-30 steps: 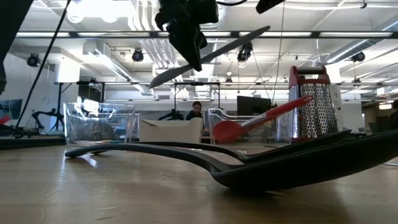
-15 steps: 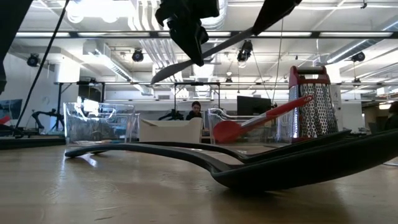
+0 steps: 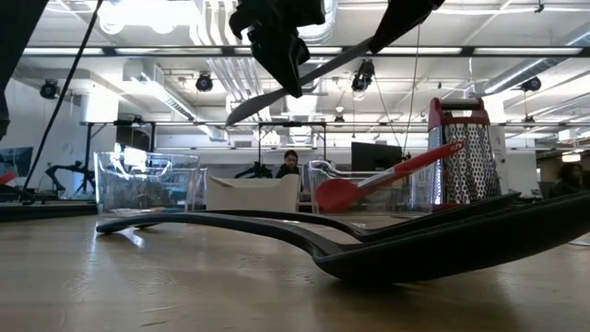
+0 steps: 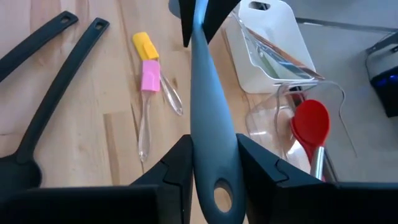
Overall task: Pick & Place Kitchen Items
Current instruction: Put the gray serving spoon into the right transparent bin
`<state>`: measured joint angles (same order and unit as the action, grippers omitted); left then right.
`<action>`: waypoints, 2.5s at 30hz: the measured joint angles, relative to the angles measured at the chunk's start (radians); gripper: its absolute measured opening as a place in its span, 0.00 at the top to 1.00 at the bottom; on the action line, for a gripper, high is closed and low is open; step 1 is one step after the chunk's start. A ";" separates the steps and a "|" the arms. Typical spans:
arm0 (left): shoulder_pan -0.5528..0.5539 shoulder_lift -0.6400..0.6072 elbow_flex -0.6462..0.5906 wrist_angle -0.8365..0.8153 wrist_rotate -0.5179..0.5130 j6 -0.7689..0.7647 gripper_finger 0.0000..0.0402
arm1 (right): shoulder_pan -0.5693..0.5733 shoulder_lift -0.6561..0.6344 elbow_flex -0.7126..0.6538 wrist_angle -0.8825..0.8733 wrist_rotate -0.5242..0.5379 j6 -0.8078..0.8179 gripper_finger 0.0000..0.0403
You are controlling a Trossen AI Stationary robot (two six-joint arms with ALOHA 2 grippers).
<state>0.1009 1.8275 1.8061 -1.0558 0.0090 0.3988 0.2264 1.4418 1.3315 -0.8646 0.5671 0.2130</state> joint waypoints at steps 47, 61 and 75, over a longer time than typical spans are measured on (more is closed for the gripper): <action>0.017 -0.345 -0.378 0.422 -0.298 -0.101 0.42 | -0.430 -0.355 -0.209 -0.125 -0.111 -0.110 0.80; 0.017 -0.493 -0.584 0.705 -0.298 -0.097 0.42 | -0.735 -0.374 -0.410 0.116 -0.374 -0.320 0.80; 0.017 -0.492 -0.584 0.705 -0.298 -0.106 0.42 | -0.869 -0.163 -0.397 0.190 -0.500 -0.393 0.80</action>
<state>0.1181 1.3352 1.2217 -0.3508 -0.2893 0.2924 -0.6424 1.2793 0.9344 -0.6748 0.0669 -0.1799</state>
